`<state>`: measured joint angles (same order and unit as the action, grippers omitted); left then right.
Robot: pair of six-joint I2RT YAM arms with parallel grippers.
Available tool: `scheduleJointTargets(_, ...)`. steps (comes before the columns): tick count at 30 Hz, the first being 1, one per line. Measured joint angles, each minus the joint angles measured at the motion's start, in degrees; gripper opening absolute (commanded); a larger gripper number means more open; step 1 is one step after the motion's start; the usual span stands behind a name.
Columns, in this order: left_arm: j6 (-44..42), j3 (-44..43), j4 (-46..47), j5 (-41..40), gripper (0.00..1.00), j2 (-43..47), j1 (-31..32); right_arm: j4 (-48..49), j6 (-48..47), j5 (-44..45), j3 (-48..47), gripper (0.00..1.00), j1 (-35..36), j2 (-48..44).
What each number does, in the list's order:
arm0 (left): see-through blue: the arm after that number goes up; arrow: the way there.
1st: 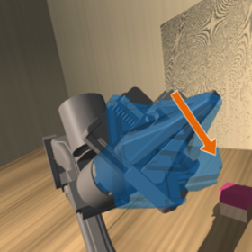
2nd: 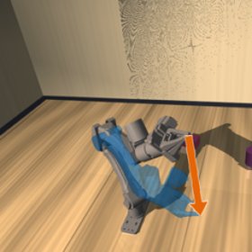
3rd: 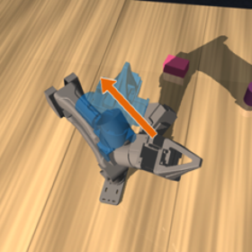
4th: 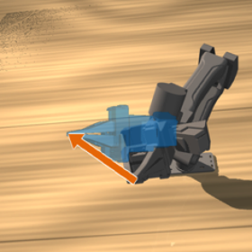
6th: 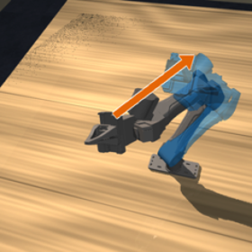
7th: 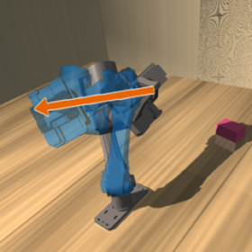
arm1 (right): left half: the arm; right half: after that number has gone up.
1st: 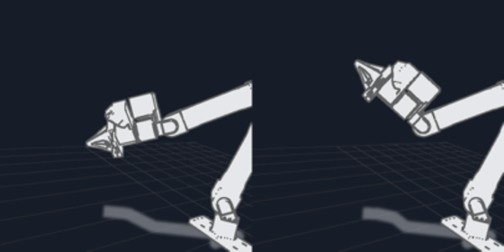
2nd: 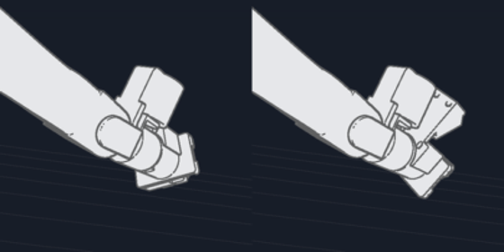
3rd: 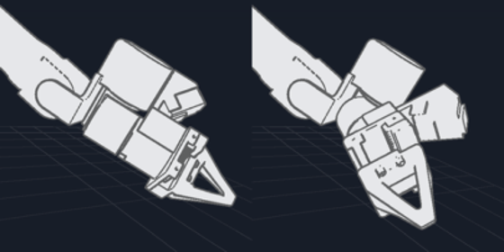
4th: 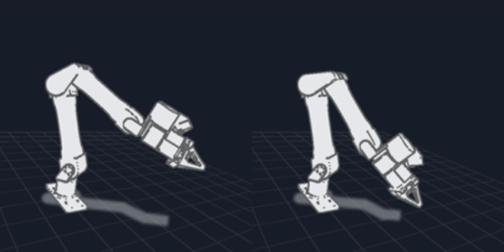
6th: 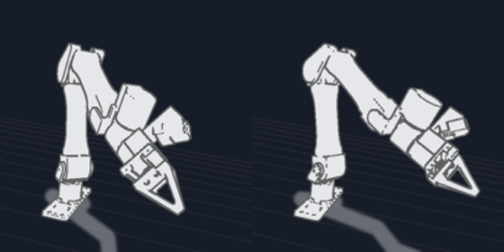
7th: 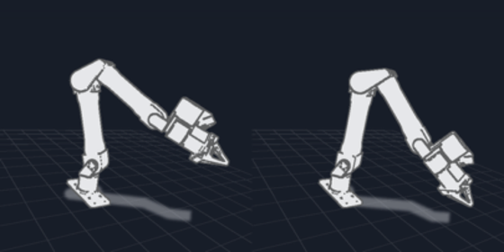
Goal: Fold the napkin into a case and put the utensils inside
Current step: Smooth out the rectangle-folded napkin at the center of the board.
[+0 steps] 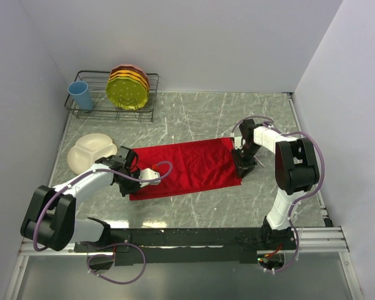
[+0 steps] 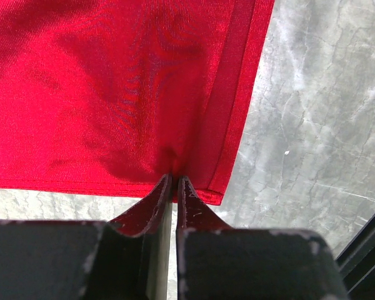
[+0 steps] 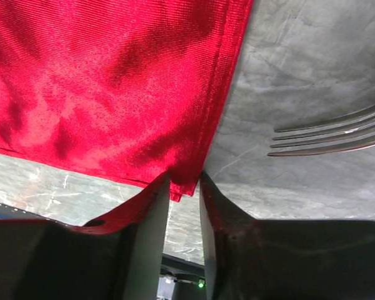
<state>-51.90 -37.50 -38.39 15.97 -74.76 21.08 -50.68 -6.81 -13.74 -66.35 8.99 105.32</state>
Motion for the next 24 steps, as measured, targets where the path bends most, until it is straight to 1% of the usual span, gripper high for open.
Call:
scheduleJointTargets(1, 0.00, 0.00, -0.02, 0.00, 0.09, 0.04, 0.02, -0.02, 0.00, -0.13, 0.00, 0.22, 0.00, 0.00)
scheduleJointTargets(2, 0.02, 0.00, -0.04, 0.00, 0.09, 0.09, 0.02, -0.07, 0.00, -0.37, 0.00, 0.17, 0.00, 0.00)
scheduleJointTargets(5, 0.02, 0.00, -0.13, 0.00, 0.09, 0.37, 0.02, -0.31, 0.13, -0.92, 0.00, 0.05, 0.00, 0.00)
scheduleJointTargets(8, 0.04, 0.00, -0.46, 0.00, 0.09, 0.76, 0.02, -0.92, 0.15, -1.16, 0.00, 0.00, 0.00, -0.02)
scheduleJointTargets(12, -0.15, 0.00, -1.60, -0.24, 0.08, 2.01, 0.02, -1.90, 0.15, -1.36, 0.00, 0.00, 0.00, -0.42)
scheduleJointTargets(20, -1.38, 0.00, -3.08, -0.87, 0.10, 4.66, 0.02, -2.89, -0.07, -1.40, 0.31, 0.00, 0.02, -1.51)
scheduleJointTargets(24, -1.42, 0.00, -3.13, -0.87, 0.11, 4.52, 0.02, -2.82, -0.07, -1.40, 0.96, 0.03, 0.02, -1.40)
